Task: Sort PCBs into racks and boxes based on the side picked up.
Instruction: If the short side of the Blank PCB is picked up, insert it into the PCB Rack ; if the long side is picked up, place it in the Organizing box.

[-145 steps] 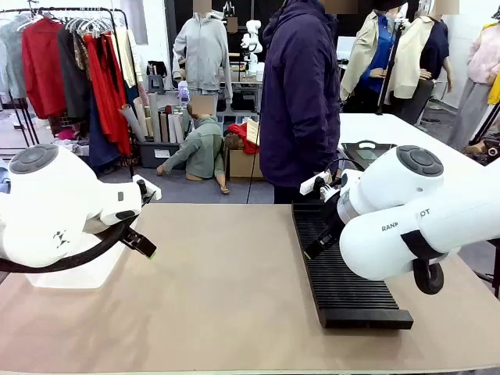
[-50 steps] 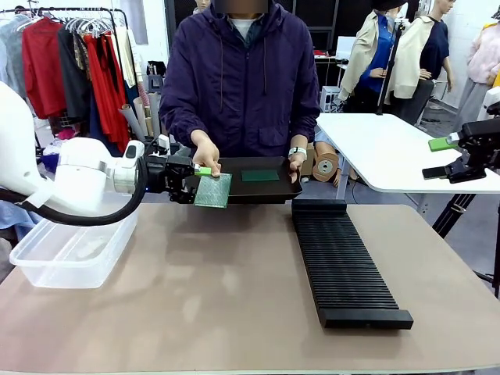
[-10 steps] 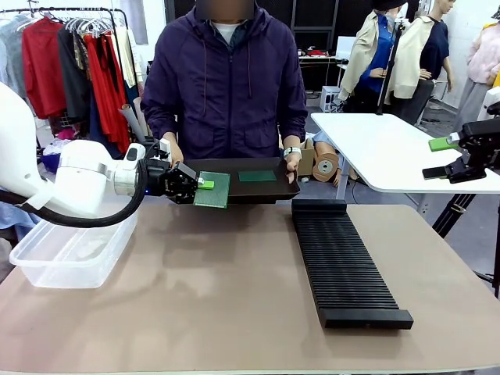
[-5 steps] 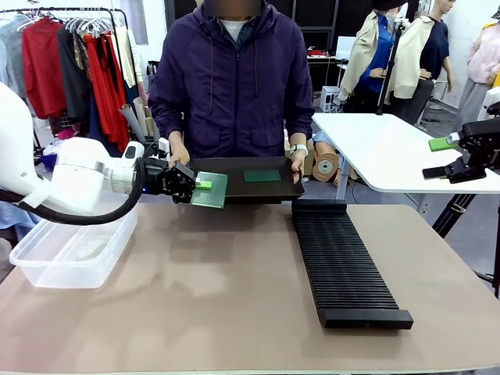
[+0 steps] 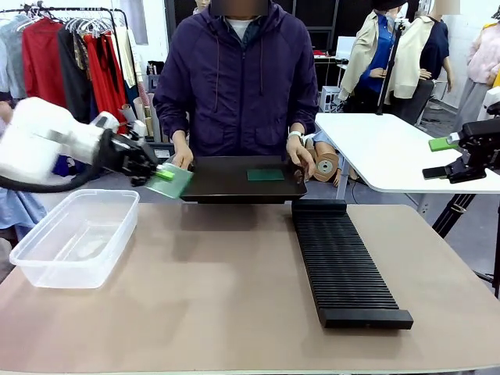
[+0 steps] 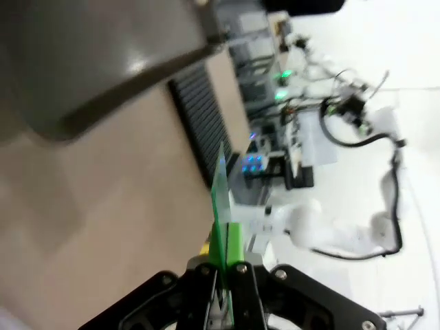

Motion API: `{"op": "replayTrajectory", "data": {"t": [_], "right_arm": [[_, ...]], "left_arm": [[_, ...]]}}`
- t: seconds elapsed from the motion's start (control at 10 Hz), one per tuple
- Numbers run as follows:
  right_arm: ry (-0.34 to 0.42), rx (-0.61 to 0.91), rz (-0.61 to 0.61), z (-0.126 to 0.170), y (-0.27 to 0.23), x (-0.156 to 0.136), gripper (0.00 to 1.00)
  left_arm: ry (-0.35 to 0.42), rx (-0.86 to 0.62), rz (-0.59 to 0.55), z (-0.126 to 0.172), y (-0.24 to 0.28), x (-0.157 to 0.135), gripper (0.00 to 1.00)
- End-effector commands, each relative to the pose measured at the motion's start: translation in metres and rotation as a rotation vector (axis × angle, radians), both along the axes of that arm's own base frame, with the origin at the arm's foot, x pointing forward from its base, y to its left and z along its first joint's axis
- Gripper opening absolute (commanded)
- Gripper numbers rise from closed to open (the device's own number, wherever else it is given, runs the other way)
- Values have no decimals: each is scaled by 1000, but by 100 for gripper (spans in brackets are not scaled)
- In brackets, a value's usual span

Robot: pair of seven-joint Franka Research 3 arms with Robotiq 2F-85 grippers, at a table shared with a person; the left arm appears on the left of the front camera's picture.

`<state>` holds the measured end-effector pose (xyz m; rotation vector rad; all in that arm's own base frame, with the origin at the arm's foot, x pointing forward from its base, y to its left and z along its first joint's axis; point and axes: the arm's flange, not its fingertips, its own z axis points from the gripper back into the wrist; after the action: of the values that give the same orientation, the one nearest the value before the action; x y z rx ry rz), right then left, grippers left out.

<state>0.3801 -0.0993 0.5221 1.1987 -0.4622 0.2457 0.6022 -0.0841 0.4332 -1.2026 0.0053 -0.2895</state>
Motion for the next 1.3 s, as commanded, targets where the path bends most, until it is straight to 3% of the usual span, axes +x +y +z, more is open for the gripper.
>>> {"op": "replayTrajectory", "data": {"t": [0.0,0.3,0.5,0.7,1.0,1.2], "right_arm": [[-13,13,0,2,0,1,100],[-13,13,0,2,0,1,100],[-13,13,0,2,0,1,100],[-13,13,0,2,0,1,100],[-13,13,0,2,0,1,100],[-13,13,0,2,0,1,100]], "left_arm": [[59,137,-114,29,34,15,0],[21,336,-16,55,69,8,0],[-63,495,135,60,86,-1,0],[-138,618,211,58,93,-15,0],[-102,720,219,40,104,-33,0],[-118,762,237,23,103,-39,0]]}}
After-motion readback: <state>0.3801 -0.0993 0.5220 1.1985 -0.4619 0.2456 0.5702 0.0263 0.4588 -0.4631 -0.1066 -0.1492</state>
